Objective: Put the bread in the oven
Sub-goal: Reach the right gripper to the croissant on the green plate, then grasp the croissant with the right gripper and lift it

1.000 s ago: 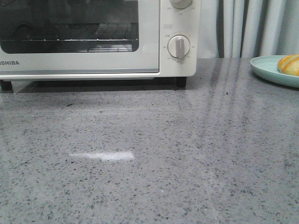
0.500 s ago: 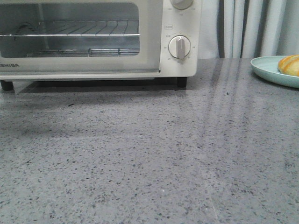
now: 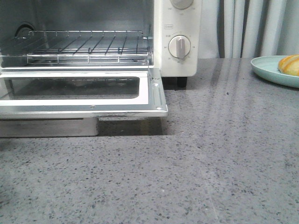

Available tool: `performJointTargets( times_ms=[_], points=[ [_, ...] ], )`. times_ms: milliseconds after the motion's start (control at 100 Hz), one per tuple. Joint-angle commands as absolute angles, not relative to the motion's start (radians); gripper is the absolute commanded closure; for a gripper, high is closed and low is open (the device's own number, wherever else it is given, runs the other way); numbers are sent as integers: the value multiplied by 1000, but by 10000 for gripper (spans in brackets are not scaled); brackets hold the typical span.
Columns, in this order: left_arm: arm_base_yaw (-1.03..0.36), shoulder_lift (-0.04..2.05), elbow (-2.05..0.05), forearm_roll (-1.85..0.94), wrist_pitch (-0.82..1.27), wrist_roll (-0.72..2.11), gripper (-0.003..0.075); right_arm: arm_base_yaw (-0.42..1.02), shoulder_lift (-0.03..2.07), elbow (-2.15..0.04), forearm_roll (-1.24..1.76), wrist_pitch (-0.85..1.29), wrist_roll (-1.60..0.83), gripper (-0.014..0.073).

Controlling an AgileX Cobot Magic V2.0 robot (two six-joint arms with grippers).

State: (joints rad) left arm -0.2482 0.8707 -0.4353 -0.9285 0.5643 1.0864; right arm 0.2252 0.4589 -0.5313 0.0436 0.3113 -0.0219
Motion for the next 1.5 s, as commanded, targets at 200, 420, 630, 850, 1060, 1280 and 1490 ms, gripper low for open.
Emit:
performJointTargets(
  times_ms=[200, 420, 630, 850, 1060, 1280, 1490],
  points=[
    [-253, 747, -458, -1000, 633, 1077, 742, 202, 643, -747, 35, 431, -8, 661],
    [-253, 535, -458, -1007, 689, 1055, 742, 66, 924, -1112, -23, 604, -8, 427],
    [-251, 388, -458, -1007, 693, 1026, 742, -3, 1209, -1248, -58, 658, 34, 301],
    [-251, 334, -458, -1005, 734, 1026, 742, -65, 1432, -1248, -59, 646, 81, 301],
    [-251, 334, -458, -994, 715, 1026, 742, -69, 1589, -1248, -63, 634, 81, 301],
    [-251, 334, -458, -994, 704, 1026, 742, -69, 1677, -1248, -63, 651, 99, 348],
    [-251, 334, -458, -994, 695, 1026, 742, -69, 1692, -1248, -63, 635, 124, 652]
  ],
)
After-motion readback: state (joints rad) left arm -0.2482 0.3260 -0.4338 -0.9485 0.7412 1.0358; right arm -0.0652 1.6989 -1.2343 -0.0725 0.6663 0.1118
